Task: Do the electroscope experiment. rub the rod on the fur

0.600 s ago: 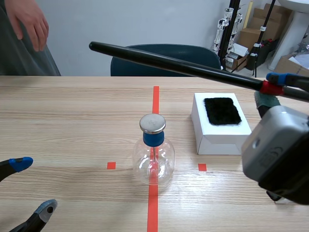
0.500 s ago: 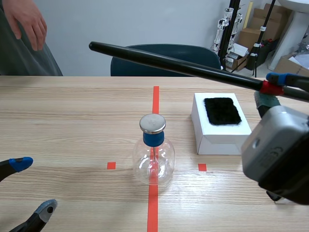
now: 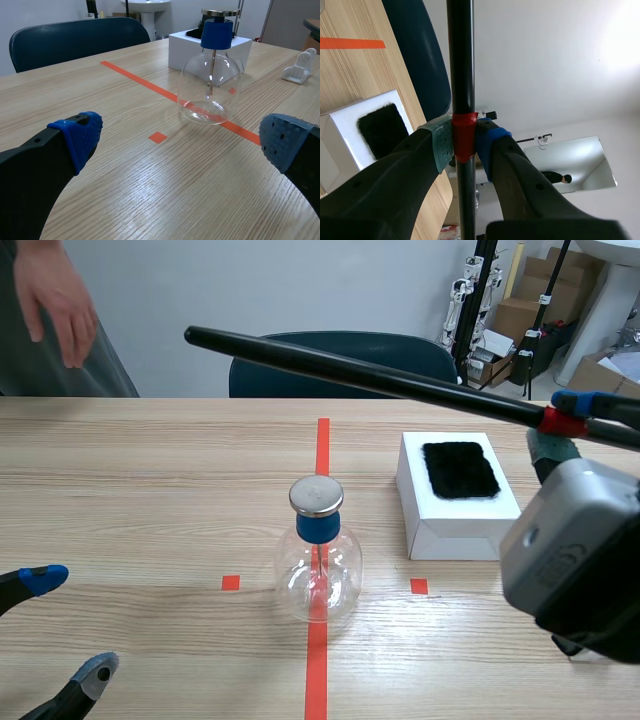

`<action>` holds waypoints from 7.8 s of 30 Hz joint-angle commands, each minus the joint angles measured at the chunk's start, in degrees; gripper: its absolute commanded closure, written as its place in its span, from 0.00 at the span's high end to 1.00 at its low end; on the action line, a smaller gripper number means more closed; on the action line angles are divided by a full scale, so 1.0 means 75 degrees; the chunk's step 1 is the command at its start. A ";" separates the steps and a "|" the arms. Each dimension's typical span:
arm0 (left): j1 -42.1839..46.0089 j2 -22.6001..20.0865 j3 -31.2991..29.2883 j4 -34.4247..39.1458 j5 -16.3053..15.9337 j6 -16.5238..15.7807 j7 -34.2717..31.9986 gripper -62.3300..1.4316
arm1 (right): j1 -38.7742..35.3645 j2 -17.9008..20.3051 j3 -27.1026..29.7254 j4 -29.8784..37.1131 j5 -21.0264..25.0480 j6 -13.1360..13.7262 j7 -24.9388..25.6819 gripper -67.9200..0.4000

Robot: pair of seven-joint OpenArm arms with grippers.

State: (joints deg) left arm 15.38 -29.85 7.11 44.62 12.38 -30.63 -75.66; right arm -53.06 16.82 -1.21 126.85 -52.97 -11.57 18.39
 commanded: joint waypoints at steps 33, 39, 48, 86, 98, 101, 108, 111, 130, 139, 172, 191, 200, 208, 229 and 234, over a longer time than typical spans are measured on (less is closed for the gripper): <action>-0.0020 -0.0047 -0.0009 0.0093 -0.0076 -0.0020 -0.0119 1.00 | 0.3299 0.0309 0.1486 -0.2585 -0.0560 -0.0169 -0.4071 0.01; -0.0020 -0.0047 -0.0009 0.0093 -0.0076 -0.0020 -0.0119 1.00 | 0.4077 0.1107 0.1070 -0.3614 -0.1268 -0.0169 -0.3305 0.01; -0.0020 -0.0047 -0.0009 0.0093 -0.0076 -0.0020 -0.0122 1.00 | 0.5453 0.2658 -0.0291 -0.4301 -0.1888 -0.0055 -0.2903 0.01; -0.0020 -0.0047 -0.0009 0.0093 -0.0076 -0.0020 -0.0119 1.00 | 0.7665 0.4438 -0.3235 -0.7128 -0.2801 0.0152 -0.2448 0.01; -0.0020 -0.0047 -0.0009 0.0093 -0.0076 -0.0020 -0.0119 1.00 | 0.7667 0.4438 -0.3232 -0.7504 -0.2792 0.0379 -0.2646 0.01; -0.0020 -0.0047 -0.0009 0.0093 -0.0076 -0.0020 -0.0119 1.00 | 0.7667 0.4438 -0.3232 -0.7589 -0.2704 0.0361 -0.2401 0.01; -0.0020 -0.0047 -0.0009 0.0093 -0.0076 -0.0020 -0.0122 1.00 | 0.7667 0.4261 -0.3235 -0.7577 -0.2626 -0.0341 -0.1973 0.01; -0.0020 -0.0047 -0.0009 0.0093 -0.0076 -0.0020 -0.0119 1.00 | 0.7667 0.4272 -0.3235 -0.7580 -0.2375 -0.0189 -0.2209 0.01; -0.0020 -0.0047 -0.0009 0.0093 -0.0076 -0.0020 -0.0119 1.00 | 0.7670 0.4170 -0.3232 -0.7586 -0.2454 0.0122 -0.3838 0.01; -0.0020 -0.0047 -0.0009 0.0093 -0.0076 -0.0020 -0.0119 1.00 | 0.7667 0.4147 -0.3235 -0.7586 -0.2451 0.0122 -0.2381 0.01; -0.0020 -0.0047 -0.0009 0.0093 -0.0076 -0.0020 -0.0119 1.00 | 0.7667 0.4150 -0.3235 -0.7580 -0.2063 0.0125 -0.2900 0.01; -0.0020 -0.0047 -0.0009 0.0093 -0.0076 -0.0020 -0.0119 1.00 | 0.7667 0.4191 -0.3235 -0.7580 -0.2098 0.0125 -0.3710 0.01; -0.0020 -0.0047 -0.0009 0.0093 -0.0076 -0.0020 -0.0119 1.00 | 0.7667 0.4191 -0.3235 -0.7580 -0.2253 0.0125 -0.2547 0.01; -0.0020 -0.0047 -0.0009 0.0093 -0.0076 -0.0020 -0.0119 1.00 | 0.7665 0.4191 -0.3235 -0.7580 -0.2259 0.0536 -0.3069 0.01; -0.0020 -0.0047 -0.0009 0.0093 -0.0076 -0.0020 -0.0119 1.00 | 0.7667 0.4191 -0.3235 -0.7577 -0.2235 0.0551 -0.1918 0.01; -0.0020 -0.0047 -0.0009 0.0093 -0.0076 -0.0020 -0.0119 1.00 | 0.7667 0.4208 -0.3235 -0.7580 -0.1953 0.0554 -0.3077 0.01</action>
State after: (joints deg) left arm 15.38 -29.85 7.11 44.62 12.38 -30.63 -75.66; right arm 4.08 47.11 -25.41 69.67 -67.18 -7.64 -4.05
